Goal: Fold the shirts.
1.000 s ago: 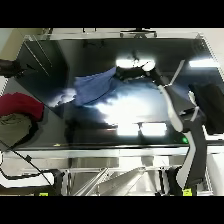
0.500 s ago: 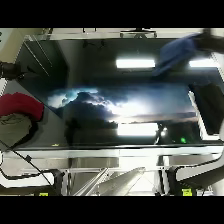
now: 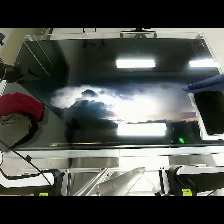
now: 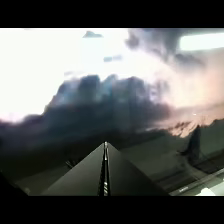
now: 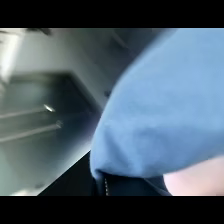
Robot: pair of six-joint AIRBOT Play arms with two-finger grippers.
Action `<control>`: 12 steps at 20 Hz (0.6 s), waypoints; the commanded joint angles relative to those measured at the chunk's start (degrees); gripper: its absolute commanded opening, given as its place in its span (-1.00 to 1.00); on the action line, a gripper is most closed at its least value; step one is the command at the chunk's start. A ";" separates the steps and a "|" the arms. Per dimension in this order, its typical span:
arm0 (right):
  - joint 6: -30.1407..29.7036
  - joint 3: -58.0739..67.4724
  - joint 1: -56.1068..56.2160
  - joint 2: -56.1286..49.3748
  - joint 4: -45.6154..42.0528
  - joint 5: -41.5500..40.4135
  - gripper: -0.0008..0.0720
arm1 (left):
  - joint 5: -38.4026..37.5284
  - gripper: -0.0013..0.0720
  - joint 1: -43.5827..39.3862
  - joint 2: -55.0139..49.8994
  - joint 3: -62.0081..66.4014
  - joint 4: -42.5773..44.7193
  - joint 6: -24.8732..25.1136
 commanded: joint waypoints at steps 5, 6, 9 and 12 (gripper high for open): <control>0.48 -4.48 -1.99 1.01 -26.84 13.27 -0.96 | -1.07 -0.91 -0.09 -0.02 -0.02 0.00 -1.18; 1.14 -7.30 -2.01 1.60 -29.27 13.27 -0.95 | -1.09 -0.91 -0.09 -0.02 -0.02 0.02 -1.18; 3.21 -16.04 -2.01 2.25 -35.04 14.51 -0.92 | -1.03 -0.91 -0.24 -0.02 -0.02 0.00 -1.57; 3.19 -19.76 -2.03 1.68 -40.39 17.62 0.26 | -1.07 -0.91 -1.09 -0.02 -0.02 0.07 -1.57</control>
